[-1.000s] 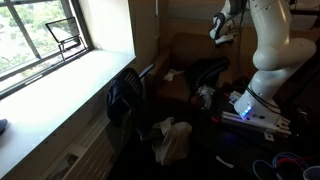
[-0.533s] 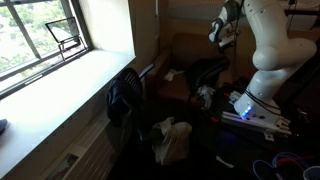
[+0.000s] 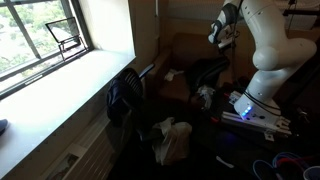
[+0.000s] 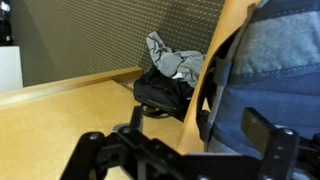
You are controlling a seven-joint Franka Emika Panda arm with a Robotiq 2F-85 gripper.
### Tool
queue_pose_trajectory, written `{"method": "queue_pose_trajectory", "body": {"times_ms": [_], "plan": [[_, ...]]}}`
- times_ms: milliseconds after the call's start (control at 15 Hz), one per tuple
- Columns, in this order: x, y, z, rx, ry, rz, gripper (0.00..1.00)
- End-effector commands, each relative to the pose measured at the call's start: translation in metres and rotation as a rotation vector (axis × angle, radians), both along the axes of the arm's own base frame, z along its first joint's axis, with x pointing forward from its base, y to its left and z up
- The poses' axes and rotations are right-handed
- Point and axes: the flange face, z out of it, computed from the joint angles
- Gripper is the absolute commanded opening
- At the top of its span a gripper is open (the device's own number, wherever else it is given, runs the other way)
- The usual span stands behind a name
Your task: Take the bag from the brown chair and place it on the black chair
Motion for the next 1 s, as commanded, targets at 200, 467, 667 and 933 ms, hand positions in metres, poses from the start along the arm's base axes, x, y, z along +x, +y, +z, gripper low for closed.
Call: {"method": "queue_pose_trajectory", "body": {"times_ms": [200,467,667,933], "plan": [[-0.012,0.010,-0.038,-0.069,-0.276,-0.238,1.00],[-0.011,0.003,-0.043,-0.146,-0.330,-0.246,1.00],[-0.018,-0.001,-0.048,-0.197,-0.368,-0.261,1.00],[-0.009,-0.002,-0.058,-0.035,-0.417,-0.348,1.00]]}}
